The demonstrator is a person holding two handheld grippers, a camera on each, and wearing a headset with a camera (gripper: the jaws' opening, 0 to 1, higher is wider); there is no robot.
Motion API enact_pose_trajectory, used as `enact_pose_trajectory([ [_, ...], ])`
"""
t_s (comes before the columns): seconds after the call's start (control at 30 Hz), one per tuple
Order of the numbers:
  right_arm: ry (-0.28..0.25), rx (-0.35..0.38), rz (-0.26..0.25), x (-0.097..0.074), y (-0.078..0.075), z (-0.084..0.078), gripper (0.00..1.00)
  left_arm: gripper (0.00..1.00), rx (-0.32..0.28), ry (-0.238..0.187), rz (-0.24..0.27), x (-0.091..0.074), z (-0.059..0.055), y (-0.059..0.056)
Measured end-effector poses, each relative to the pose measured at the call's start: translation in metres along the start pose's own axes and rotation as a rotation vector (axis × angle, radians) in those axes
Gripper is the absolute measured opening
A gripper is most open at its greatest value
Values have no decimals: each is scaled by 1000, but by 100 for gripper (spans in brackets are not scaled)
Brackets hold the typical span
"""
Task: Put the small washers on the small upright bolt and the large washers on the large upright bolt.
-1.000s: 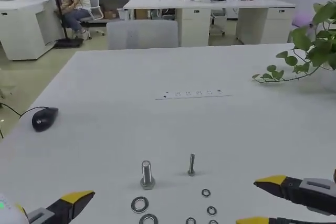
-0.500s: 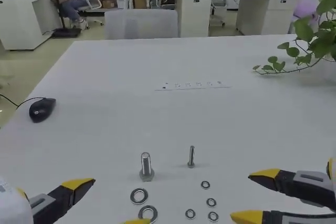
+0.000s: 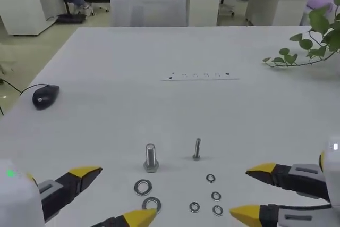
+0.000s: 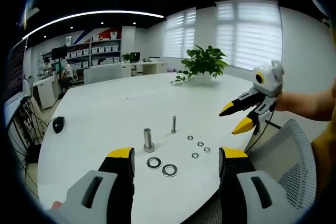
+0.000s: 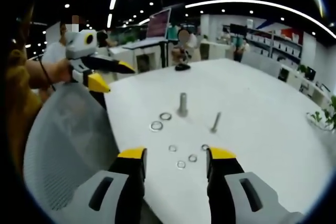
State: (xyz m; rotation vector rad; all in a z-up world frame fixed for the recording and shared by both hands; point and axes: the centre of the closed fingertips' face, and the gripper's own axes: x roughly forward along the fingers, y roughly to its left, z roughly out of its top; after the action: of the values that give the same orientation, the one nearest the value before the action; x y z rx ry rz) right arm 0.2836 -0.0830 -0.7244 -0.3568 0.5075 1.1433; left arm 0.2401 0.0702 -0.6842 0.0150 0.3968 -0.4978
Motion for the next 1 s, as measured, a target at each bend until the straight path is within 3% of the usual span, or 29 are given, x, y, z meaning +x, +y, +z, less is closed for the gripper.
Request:
enact_pose_trajectory([
  [0.3, 98, -65, 54, 19, 0, -16, 47, 64, -12, -2, 8, 2, 0, 4],
  [0.47, 142, -93, 104, 29, 1, -22, 46, 64, -6, 22, 9, 3, -7, 3],
  [0.83, 296, -167, 197, 46, 0, -38, 41, 64, -12, 30, 11, 4, -9, 6],
  [1.0, 392, -219, 251, 52, 4, -50, 39, 64, -22, 28, 16, 5, -10, 8],
])
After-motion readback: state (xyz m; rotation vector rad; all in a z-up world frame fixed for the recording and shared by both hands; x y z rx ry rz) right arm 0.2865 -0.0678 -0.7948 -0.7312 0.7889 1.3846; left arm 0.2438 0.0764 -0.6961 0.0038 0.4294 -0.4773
